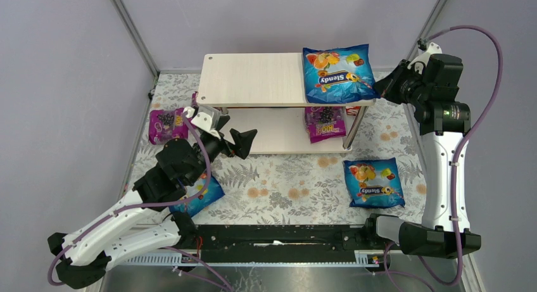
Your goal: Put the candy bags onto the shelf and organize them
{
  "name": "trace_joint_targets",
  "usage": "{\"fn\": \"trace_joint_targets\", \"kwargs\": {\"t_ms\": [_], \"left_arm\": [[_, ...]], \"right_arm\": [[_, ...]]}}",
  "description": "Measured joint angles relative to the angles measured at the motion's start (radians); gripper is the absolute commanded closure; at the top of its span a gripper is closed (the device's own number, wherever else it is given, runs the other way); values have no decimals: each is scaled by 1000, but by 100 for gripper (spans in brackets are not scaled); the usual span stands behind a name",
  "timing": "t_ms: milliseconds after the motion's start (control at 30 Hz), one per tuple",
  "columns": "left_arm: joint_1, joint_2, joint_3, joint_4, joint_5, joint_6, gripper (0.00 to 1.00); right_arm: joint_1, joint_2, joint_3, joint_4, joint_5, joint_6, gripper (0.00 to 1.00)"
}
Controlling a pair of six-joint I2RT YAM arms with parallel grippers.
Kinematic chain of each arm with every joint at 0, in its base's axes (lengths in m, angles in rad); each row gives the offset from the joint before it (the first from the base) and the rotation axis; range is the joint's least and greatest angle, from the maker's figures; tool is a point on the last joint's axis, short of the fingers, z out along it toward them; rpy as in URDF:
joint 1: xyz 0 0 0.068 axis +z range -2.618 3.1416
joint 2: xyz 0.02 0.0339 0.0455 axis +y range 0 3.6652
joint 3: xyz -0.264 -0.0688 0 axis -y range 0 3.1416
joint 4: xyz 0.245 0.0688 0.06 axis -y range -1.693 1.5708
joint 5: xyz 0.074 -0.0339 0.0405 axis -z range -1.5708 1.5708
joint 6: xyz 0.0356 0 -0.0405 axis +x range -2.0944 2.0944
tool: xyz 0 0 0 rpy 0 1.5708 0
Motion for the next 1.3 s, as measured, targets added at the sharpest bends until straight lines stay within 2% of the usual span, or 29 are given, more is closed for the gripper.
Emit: {"fn": "trace_joint_targets", "kwargs": {"t_ms": [367,467,500,533,567,600,633,833,967,1100,1200,1300], "left_arm": [[0,13,0,2,0,0,1],[0,13,0,3,0,0,1],[0,13,0,3,0,0,1],[0,13,0,3,0,0,1],[1,13,0,3,0,0,1],[3,14,0,3,0,0,1],[4,16,0,3,0,0,1],[7,47,0,4,-1,1,1],[9,60,-10,8,-1,2,1],[9,58,-32,19,3,-2,1],[10,58,-33,18,29,-23,1],[10,57,-51,16,58,-72,1]], "right_arm": [[0,2,15,-15,1,-40,100],[0,9,32,-34,1,-54,97],[0,10,35,-37,2,-57,93],[0,12,38,-41,2,-61,83],[0,12,41,-45,2,-63,67],[0,14,47,-51,2,-68,55],[0,15,51,-59,5,-71,47],[-2,15,113,-120,34,-93,13],[-2,-46,124,-172,71,-98,1],[-2,-197,53,-189,87,-98,0],[-2,-364,-103,-180,48,-99,0],[6,-515,-322,-134,-56,-102,0]]}}
